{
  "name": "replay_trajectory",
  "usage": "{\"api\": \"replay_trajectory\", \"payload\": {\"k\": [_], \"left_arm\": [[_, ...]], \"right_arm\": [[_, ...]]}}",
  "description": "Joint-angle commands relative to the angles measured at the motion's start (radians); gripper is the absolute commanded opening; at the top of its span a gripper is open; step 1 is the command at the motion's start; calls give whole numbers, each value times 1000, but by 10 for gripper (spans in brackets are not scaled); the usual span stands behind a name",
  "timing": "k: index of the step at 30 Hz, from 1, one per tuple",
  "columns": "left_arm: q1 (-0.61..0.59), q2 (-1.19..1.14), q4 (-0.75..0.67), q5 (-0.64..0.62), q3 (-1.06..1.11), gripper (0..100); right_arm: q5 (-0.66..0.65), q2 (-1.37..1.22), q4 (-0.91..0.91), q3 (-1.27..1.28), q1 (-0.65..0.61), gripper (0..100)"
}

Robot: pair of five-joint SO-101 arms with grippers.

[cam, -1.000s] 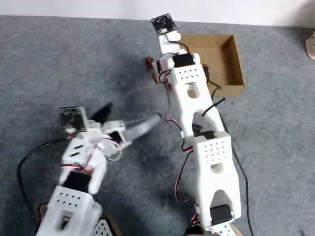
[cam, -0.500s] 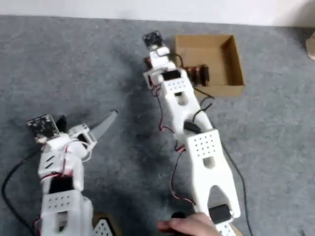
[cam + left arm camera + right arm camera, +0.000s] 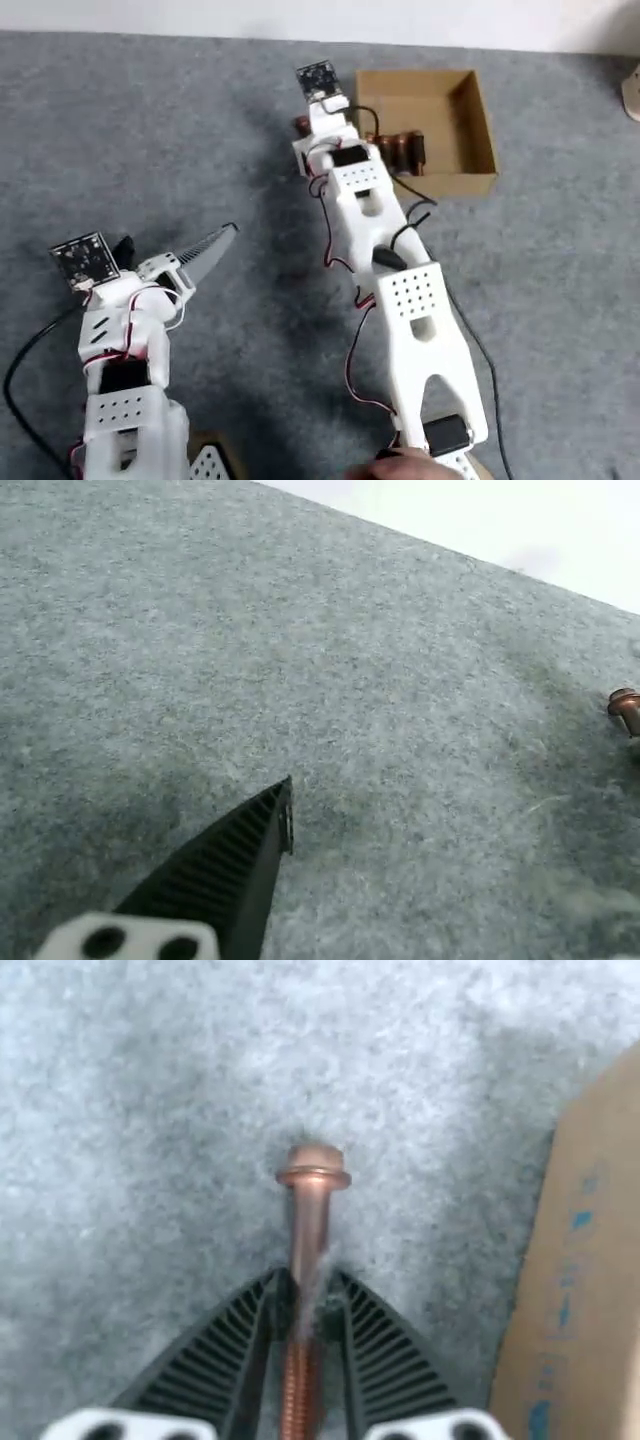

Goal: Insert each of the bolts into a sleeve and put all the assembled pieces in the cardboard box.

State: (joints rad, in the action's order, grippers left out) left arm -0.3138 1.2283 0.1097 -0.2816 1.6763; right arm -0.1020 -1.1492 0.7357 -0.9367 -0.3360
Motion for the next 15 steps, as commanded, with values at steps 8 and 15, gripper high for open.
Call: {"api": "replay_trajectory", "payload": {"k": [8, 15], "left_arm": [[19, 10, -18, 20, 21, 595], [19, 10, -18, 20, 21, 595]], "right_arm": [[336, 27, 470, -378, 85, 5], [384, 30, 845, -616, 44, 5]]}}
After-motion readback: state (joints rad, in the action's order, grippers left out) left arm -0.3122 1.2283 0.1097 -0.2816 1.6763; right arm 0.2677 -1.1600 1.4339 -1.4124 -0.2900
